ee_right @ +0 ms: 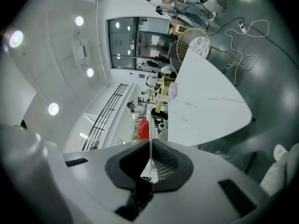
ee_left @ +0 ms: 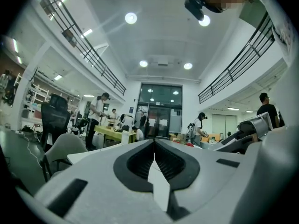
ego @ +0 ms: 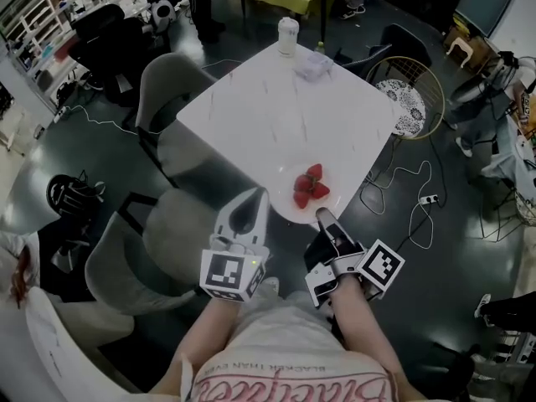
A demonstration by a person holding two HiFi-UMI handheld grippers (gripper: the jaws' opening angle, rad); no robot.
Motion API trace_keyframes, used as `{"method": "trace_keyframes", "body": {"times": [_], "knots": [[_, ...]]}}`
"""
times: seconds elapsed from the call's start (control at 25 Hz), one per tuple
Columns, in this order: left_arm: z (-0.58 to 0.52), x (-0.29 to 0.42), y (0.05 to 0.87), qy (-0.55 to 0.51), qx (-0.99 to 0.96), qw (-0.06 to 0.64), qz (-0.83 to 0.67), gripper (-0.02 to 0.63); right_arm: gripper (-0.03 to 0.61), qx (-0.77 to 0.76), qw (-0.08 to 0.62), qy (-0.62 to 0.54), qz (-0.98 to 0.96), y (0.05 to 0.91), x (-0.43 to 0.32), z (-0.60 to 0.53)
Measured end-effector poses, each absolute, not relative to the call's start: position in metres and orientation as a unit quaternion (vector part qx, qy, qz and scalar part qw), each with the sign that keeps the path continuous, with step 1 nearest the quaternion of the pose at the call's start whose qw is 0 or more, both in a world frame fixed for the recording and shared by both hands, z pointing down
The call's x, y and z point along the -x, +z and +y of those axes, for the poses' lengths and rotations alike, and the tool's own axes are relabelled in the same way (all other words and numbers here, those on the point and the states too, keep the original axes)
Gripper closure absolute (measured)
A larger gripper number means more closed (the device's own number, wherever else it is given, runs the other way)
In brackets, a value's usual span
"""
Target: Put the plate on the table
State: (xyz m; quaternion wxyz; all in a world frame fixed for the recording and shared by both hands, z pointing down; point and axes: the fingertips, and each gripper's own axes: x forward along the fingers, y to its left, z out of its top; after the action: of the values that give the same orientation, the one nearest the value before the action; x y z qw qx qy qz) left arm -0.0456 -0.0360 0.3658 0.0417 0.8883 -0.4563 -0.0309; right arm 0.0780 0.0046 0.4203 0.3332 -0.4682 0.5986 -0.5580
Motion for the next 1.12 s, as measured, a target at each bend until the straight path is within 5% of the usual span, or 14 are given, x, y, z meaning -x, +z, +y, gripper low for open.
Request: {"method": "trace_keyframes", "body": {"times": [1.12], "knots": [[-0.236, 0.032, 0.384, 0.002, -0.871, 0.049, -0.489, 0.607, 0.569, 0.447, 0.292, -0.593, 0.603, 0.442, -0.097, -0.217]]}}
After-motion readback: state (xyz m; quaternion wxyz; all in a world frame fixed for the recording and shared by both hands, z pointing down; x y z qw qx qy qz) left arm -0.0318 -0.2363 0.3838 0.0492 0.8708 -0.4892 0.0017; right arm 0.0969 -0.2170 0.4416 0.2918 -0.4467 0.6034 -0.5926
